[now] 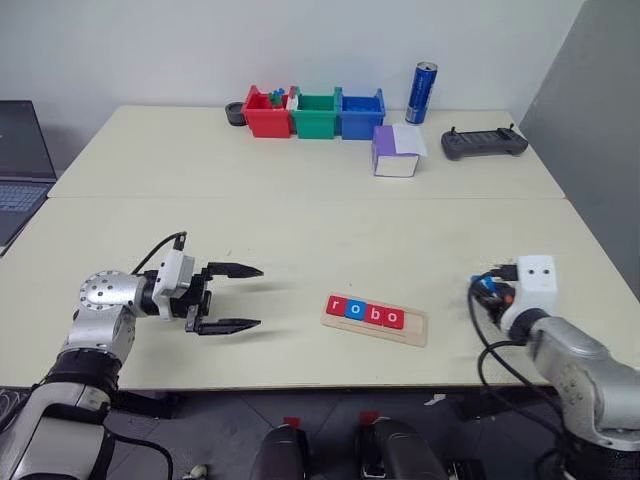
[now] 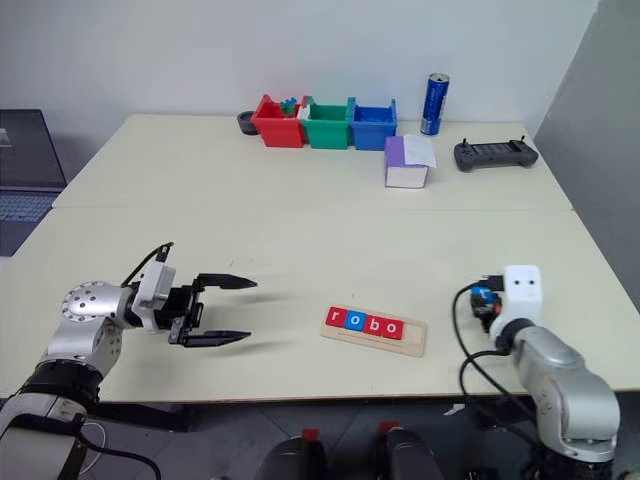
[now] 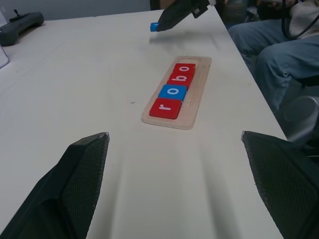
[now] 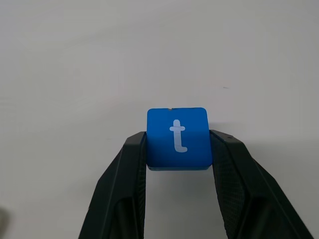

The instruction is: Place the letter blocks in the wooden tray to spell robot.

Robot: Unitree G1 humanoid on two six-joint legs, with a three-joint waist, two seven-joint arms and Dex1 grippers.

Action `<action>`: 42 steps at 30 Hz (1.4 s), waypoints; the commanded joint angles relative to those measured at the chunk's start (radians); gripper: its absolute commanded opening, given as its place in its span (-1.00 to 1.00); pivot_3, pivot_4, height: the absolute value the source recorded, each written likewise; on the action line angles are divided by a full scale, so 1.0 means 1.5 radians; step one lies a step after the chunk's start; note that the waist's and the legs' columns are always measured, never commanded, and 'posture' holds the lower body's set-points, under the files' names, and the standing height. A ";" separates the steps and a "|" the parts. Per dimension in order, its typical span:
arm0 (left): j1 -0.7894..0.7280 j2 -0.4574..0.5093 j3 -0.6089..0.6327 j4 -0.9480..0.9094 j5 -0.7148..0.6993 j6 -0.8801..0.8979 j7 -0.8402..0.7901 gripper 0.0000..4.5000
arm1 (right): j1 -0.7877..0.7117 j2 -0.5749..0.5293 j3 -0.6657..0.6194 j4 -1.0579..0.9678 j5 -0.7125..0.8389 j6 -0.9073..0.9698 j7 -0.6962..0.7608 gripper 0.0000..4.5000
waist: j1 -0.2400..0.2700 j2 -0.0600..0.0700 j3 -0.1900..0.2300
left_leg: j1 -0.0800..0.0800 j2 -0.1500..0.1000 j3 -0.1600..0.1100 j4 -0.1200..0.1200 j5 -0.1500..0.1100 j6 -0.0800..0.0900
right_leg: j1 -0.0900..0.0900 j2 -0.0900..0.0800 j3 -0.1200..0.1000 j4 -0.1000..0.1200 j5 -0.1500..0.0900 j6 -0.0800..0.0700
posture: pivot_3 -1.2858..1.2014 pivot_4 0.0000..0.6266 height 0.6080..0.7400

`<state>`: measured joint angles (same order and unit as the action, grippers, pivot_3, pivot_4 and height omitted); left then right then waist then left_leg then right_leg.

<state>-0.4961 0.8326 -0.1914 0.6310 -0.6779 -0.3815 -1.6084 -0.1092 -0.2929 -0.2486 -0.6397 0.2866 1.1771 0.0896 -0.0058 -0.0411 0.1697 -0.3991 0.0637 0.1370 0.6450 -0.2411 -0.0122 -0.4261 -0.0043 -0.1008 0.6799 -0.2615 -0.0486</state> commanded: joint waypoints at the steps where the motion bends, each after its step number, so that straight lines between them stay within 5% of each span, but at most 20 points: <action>1: -0.019 -0.001 -0.005 0.006 -0.005 -0.012 -0.004 1.00 | -0.012 0.014 0.015 -0.041 -0.028 0.031 -0.046 -0.35 | 0.000 0.000 0.000 | 0.000 0.000 0.000 0.000 0.000 0.000 | 0.000 0.000 0.000 0.000 0.000 0.000 | 0.03 -0.52 1.00; 9: -0.046 -0.016 -0.022 0.029 -0.003 -0.024 -0.004 1.00 | -0.006 0.047 0.041 -0.014 -0.057 0.020 -0.079 -0.35 | 0.000 0.000 0.000 | 0.000 0.000 0.000 0.000 0.000 0.000 | 0.000 0.000 0.000 0.000 0.000 0.000 | 0.03 -0.52 1.00; 16: -0.045 -0.013 -0.026 0.033 -0.005 -0.031 -0.004 1.00 | -0.036 0.023 0.038 0.000 -0.053 0.026 -0.047 0.73 | -0.003 0.000 0.000 | 0.000 0.000 0.000 0.000 0.000 0.000 | 0.000 0.000 0.000 0.000 0.000 0.000 | 0.03 -0.52 1.00; 19: -0.047 -0.014 -0.024 0.036 -0.004 -0.034 -0.004 1.00 | -0.065 -0.078 -0.004 0.037 -0.032 0.009 0.030 0.73 | -0.002 0.000 0.000 | 0.000 0.000 0.000 0.000 0.000 0.000 | 0.000 0.000 0.000 0.000 0.000 0.000 | 0.03 -0.52 1.00; 22: -0.041 -0.011 -0.018 0.029 -0.007 -0.035 -0.004 1.00 | -0.084 -0.234 -0.021 0.121 0.017 -0.073 0.210 0.73 | 0.000 0.000 0.000 | 0.000 -0.001 0.001 0.000 0.000 0.000 | 0.000 0.000 0.000 -0.001 0.000 0.000 | 0.03 -0.52 1.00; 28: -0.036 -0.010 0.001 0.018 -0.014 -0.014 -0.004 1.00 | -0.059 -0.439 0.121 0.297 0.047 -0.366 0.659 0.73 | 0.000 -0.001 0.001 | 0.000 0.000 -0.001 -0.001 0.000 0.001 | 0.000 0.002 -0.001 -0.003 0.000 0.000 | 0.03 -0.52 1.00; 35: -0.027 -0.001 0.011 -0.001 -0.015 -0.008 -0.004 1.00 | -0.245 -0.425 0.275 0.586 -0.079 -0.593 0.786 0.73 | -0.008 0.000 0.002 | 0.000 0.000 0.000 0.001 0.000 0.000 | 0.000 0.001 0.000 -0.001 0.000 0.001 | 0.03 -0.52 1.00; 42: 0.012 0.004 0.039 -0.034 -0.015 0.000 -0.004 1.00 | -0.301 -0.389 0.308 0.711 -0.126 -0.678 0.823 0.73 | -0.003 0.000 0.002 | 0.000 0.000 0.001 0.001 0.001 -0.002 | 0.000 0.001 0.000 -0.001 0.000 0.001 | 0.03 -0.52 1.00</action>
<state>-0.4793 0.8216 -0.1651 0.6097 -0.6853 -0.3811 -1.6086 -0.5480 -0.8631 0.2119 0.4142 0.1051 0.1848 1.2828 -0.0105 -0.0408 0.1721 -0.3986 0.0642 0.1397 0.6462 -0.2395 -0.0149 -0.4257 -0.0036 -0.1002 0.6788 -0.2613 -0.0480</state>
